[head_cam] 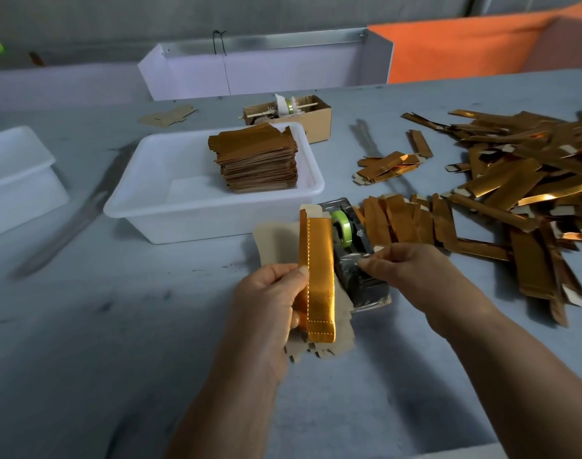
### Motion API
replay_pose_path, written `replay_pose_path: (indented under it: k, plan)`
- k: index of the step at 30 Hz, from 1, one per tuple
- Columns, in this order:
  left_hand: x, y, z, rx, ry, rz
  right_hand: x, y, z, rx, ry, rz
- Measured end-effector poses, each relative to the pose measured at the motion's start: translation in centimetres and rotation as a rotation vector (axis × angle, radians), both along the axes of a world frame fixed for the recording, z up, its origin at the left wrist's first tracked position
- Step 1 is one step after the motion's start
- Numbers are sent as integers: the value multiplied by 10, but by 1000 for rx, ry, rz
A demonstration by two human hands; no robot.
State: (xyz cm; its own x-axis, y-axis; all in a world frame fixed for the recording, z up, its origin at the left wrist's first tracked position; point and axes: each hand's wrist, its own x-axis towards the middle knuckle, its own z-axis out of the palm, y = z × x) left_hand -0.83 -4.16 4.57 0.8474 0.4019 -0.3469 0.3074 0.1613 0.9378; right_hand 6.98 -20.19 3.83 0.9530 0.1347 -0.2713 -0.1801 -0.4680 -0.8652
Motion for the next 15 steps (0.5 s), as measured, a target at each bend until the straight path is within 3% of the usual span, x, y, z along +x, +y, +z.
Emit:
replay_pose_path:
  k: [10,15]
  plan:
    - [5,-26,-4,-61,18,-134,-2,3,0,94,48,-43]
    - [10,-31,-5,-194,62,-129,-7,0,-3,447,183,-74]
